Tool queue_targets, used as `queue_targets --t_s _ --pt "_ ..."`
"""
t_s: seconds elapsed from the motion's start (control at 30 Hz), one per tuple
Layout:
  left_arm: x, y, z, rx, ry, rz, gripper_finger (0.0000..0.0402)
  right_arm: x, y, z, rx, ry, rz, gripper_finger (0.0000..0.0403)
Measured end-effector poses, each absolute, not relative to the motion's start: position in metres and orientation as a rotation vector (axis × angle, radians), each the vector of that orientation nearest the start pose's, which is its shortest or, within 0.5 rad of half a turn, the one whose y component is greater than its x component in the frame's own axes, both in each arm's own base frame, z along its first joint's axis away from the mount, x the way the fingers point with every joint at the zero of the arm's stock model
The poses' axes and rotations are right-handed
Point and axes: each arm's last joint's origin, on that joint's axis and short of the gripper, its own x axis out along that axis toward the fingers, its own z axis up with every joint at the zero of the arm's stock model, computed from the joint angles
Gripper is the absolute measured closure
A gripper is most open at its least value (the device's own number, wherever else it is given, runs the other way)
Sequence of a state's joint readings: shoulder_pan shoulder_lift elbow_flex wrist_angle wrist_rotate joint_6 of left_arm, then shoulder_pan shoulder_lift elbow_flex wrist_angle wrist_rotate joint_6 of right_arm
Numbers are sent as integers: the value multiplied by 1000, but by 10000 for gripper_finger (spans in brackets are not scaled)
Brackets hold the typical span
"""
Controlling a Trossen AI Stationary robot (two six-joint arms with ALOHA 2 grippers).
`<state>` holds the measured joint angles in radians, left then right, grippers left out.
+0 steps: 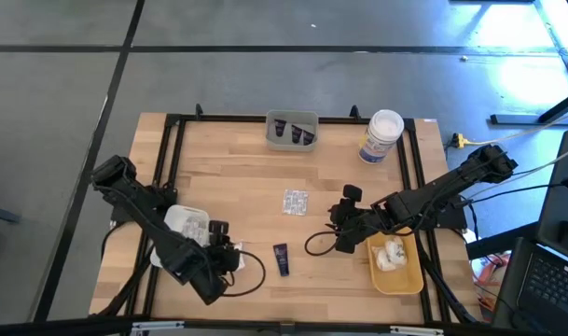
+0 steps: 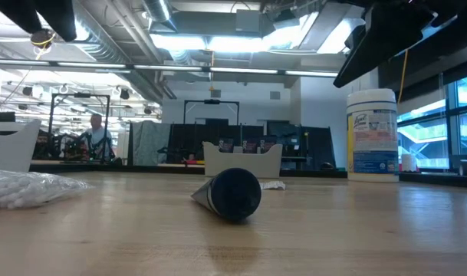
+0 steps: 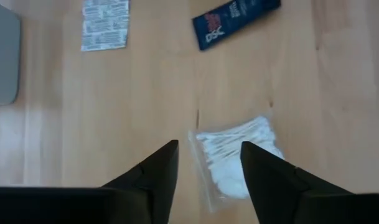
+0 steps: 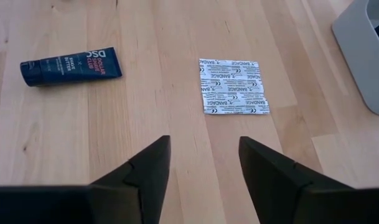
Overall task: Pick & Place Travel size toiletries
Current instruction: Put the cotton pack into the yellow bin
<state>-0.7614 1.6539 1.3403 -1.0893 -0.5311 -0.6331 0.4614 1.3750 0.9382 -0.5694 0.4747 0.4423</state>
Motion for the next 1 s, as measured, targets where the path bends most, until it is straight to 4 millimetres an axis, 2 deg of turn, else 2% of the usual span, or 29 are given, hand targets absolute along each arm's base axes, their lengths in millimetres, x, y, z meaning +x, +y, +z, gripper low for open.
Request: queue_targets --t_s 0.17,0.37,0.6,0.8,1.0 --pt "234 -206 254 254 1121 128 183 244 107 234 -31 871 -196 216" --pt "235 -217 233 367 1242 29 139 244 107 234 -25 874 -191 220" --pt "235 -216 202 478 1442 62 136 244 107 234 -25 874 -190 212" --pt "236 -217 185 542 1528 53 137 245 108 234 -22 868 -189 204" --pt "237 -204 170 556 1608 30 137 245 108 235 -21 866 -188 210"
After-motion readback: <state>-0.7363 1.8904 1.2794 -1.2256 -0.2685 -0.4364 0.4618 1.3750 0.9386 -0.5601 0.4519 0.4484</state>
